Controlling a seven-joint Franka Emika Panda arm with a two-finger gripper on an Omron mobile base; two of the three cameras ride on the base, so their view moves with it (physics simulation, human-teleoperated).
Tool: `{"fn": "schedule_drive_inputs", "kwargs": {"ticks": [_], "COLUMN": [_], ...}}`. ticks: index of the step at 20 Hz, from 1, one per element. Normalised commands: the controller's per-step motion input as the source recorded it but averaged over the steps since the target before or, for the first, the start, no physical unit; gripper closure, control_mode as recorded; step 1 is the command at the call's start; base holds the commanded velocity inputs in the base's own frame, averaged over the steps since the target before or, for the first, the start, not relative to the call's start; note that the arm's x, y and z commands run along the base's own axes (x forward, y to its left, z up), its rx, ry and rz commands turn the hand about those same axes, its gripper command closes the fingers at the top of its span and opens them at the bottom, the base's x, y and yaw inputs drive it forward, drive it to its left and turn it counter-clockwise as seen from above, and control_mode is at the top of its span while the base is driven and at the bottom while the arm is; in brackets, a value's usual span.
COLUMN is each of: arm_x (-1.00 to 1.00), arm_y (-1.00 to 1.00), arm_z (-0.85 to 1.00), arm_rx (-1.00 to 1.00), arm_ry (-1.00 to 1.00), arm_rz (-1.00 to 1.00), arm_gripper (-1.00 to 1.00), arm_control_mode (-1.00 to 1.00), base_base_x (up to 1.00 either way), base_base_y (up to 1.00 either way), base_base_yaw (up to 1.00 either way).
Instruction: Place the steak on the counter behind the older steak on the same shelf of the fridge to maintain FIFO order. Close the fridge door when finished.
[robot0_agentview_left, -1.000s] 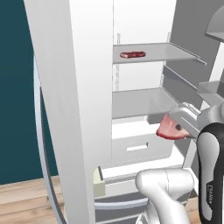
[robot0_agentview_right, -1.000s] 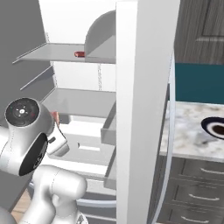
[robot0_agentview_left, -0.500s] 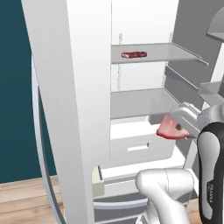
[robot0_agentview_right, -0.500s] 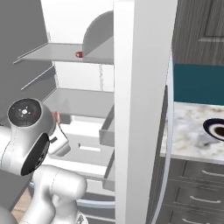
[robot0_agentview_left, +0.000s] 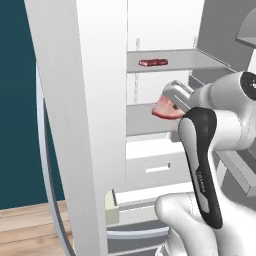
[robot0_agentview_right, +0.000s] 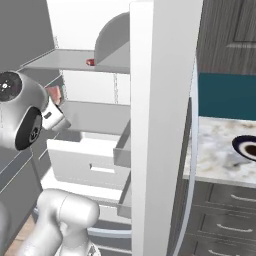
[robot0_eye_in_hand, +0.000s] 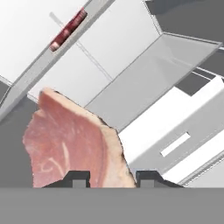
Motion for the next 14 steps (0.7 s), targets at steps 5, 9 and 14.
{"fn": "schedule_drive_inputs", "kwargs": {"ticks": [5, 9, 14], "arm_x": [0.37, 0.54, 0.85], "arm_y": [0.03, 0.04, 0.3], "arm_z": [0.75, 0.79, 0.43], "arm_rx": [0.0, 0.0, 0.0], "arm_ry": [-0.29, -0.2, -0.1], "arm_rz": [0.0, -0.02, -0.02], "arm_gripper": [1.0, 1.0, 1.0], "arm_control_mode": [-1.0, -1.0, -1.0], "base_base_x": [0.0, 0.0, 0.0], "base_base_y": [0.0, 0.0, 0.0], "base_base_yaw": [0.0, 0.0, 0.0]}}
